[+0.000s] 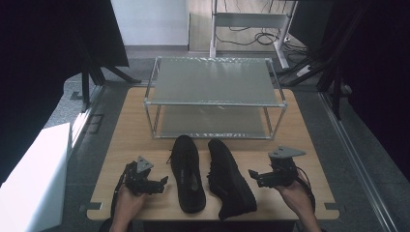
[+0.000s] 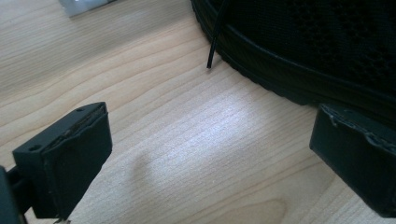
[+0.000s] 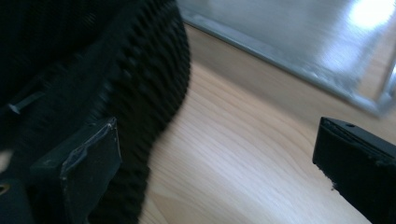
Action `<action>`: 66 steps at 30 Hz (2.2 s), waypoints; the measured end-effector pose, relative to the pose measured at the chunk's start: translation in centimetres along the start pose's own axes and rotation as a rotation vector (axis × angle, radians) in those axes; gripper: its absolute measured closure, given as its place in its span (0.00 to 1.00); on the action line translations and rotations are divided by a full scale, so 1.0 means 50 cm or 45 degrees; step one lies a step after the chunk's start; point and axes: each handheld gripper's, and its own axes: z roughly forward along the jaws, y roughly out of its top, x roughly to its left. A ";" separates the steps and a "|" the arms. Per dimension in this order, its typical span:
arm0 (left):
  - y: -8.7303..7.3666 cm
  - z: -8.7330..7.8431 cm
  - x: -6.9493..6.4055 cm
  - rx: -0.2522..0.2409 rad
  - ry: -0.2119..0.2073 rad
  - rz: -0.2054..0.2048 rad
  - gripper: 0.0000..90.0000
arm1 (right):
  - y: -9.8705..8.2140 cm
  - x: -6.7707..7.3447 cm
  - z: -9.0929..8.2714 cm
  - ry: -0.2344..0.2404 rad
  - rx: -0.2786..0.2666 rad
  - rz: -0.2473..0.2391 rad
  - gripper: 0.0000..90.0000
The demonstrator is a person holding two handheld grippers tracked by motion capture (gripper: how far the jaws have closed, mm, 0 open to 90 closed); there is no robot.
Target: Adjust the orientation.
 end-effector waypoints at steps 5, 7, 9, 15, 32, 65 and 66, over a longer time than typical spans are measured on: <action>-0.001 0.000 0.000 0.014 0.020 0.015 0.00 | 0.038 0.025 0.022 0.032 0.038 -0.054 0.01; -0.001 -0.001 -0.001 0.021 0.028 0.022 0.00 | 0.051 0.048 0.039 0.057 0.043 -0.088 0.01; 0.000 -0.001 -0.001 0.017 0.029 0.018 0.00 | 0.049 0.062 0.050 0.068 0.055 -0.117 0.01; 0.001 0.002 -0.005 0.043 0.048 0.042 0.00 | 0.029 0.077 0.072 0.091 0.070 -0.124 0.01; 0.000 0.005 -0.006 0.063 0.058 0.053 0.00 | 0.011 0.054 0.059 0.074 0.040 -0.064 0.02; 0.001 0.013 -0.010 0.097 0.042 0.046 0.00 | -0.075 -0.141 -0.001 -0.129 0.064 0.239 0.14; 0.001 0.013 -0.010 0.100 0.037 0.040 0.00 | -0.075 -0.141 -0.001 -0.129 0.064 0.239 0.14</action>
